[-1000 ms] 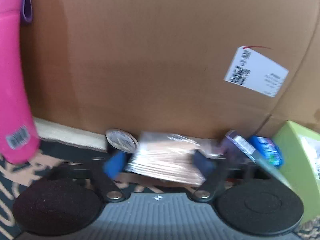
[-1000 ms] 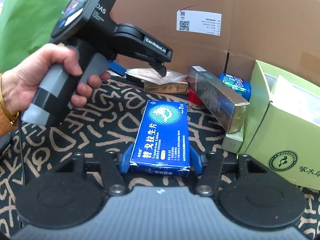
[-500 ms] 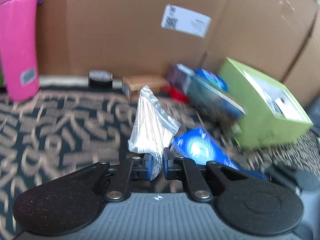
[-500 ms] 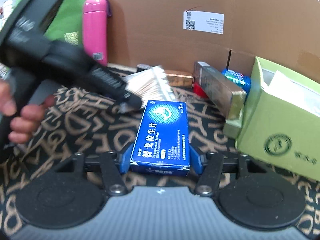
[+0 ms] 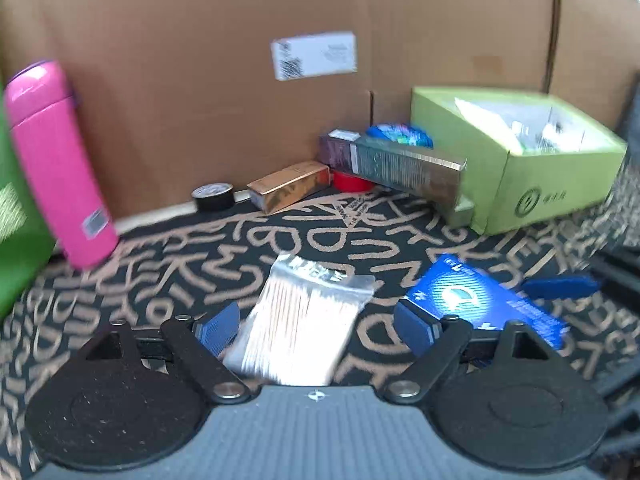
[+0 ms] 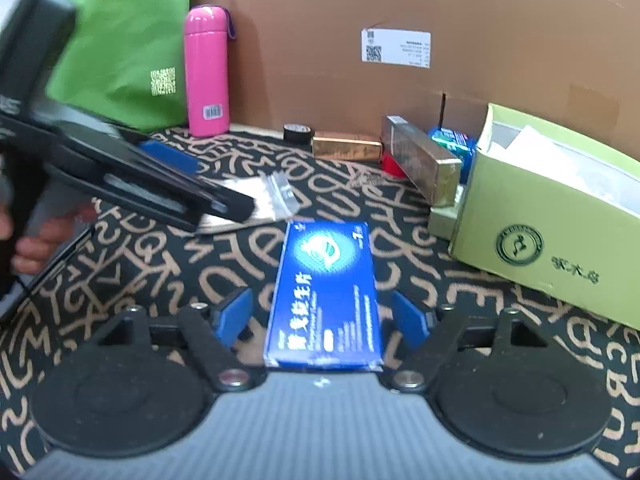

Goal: Organize objects
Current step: 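Grasp the cotton-swab bag with the left tool while the right tool grasps the blue box, then carry the swab bag and blue box into the lime-green box and open both tools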

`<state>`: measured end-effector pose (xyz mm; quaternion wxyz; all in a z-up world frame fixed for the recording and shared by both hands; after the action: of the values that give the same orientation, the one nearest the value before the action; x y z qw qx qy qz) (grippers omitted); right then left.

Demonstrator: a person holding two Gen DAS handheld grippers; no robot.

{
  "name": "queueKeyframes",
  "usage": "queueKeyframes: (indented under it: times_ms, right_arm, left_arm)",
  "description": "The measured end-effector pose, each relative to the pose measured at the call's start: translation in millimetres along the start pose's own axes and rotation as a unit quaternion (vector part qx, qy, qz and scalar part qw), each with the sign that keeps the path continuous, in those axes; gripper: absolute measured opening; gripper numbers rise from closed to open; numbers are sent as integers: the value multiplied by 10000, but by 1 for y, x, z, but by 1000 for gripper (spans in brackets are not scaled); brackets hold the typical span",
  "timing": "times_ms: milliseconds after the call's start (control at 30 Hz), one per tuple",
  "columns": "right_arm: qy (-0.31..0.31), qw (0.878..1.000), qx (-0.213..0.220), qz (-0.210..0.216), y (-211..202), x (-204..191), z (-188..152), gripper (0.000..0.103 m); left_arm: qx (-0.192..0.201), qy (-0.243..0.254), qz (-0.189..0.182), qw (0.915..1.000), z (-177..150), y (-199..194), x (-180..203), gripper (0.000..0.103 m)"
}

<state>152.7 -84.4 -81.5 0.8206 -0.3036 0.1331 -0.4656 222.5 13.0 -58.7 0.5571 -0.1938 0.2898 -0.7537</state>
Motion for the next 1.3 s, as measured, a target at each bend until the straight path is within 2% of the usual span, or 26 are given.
queueKeyframes:
  times_ms: [100, 133, 200, 233, 267, 300, 400, 467, 533, 567, 600, 667, 733, 800, 900, 1067, 1300]
  right_arm:
    - [-111, 9999, -3, -76, 1, -2, -1, 79]
    - [-99, 9999, -16, -75, 1, -2, -1, 79]
    - [-29, 10000, -48, -77, 1, 1, -3, 79]
    - [15, 9999, -71, -75, 2, 3, -4, 79]
    - [68, 9999, -94, -64, 4, 5, -4, 79]
    - [132, 9998, -109, -48, 5, 7, -5, 79]
    - [234, 9997, -84, -7, 8, 10, -3, 79]
    - [223, 9997, -75, -24, 10, 10, -2, 78]
    - [237, 9996, -153, -25, 14, 11, -4, 71]
    - [228, 9996, -131, -39, 14, 11, -4, 58]
    - [212, 9997, -98, -37, 13, 11, -4, 55]
    - [190, 9998, -81, -74, 9, 11, -6, 55]
    - [203, 9997, -64, -86, 5, 11, -8, 55]
    - [299, 9995, -4, -92, -1, 12, -10, 55]
    - [396, 9991, 128, -120, -17, 14, -12, 55]
    - [550, 9967, 542, -262, -60, 30, -5, 55]
    - [790, 9822, 1219, -1188, -115, 95, 18, 55]
  left_arm:
    - [-354, 399, 61, 9986, -3, 24, 1, 89]
    - [-269, 323, -42, 9991, -3, 24, -1, 87]
    - [-409, 9, -354, 9985, -5, 23, -6, 71]
    - [-457, -187, -469, 9977, -6, 21, -7, 55]
    - [-484, -193, -446, 9976, -6, 18, -7, 46]
    - [-501, -130, -425, 9978, -7, 15, -4, 44]
    - [-467, 12, -408, 9981, -15, 8, 5, 46]
    - [-394, 110, -317, 9987, -18, 5, 9, 62]
    - [-333, 95, -237, 9991, -19, 6, 9, 64]
    - [-340, 35, -267, 9991, -18, 6, 8, 62]
    - [-369, -39, -326, 9988, -18, 6, 8, 58]
    - [-420, -55, -420, 9982, -17, 2, 10, 36]
    - [-421, 45, -425, 9982, -17, -3, 15, 27]
    - [-424, 82, -495, 9978, -19, -8, 22, 24]
    - [-373, -19, -793, 9961, -16, -19, 37, 23]
    - [51, 14, -1179, 9930, 12, -42, 72, 23]
    - [661, -184, -1747, 9822, 78, -55, 124, 23]
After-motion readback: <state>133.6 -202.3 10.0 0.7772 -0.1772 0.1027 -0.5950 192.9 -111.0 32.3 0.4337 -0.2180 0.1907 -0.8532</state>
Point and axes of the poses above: each gripper's, at about its wrist camera, not at the fingertips, and y roughly the way its jaws point, x to its right, z to its top, the point moved 9 cm from there along y, roughly the way its jaws point, and after that the axes turned 5 degrees about -y, right-handed, at the moved point
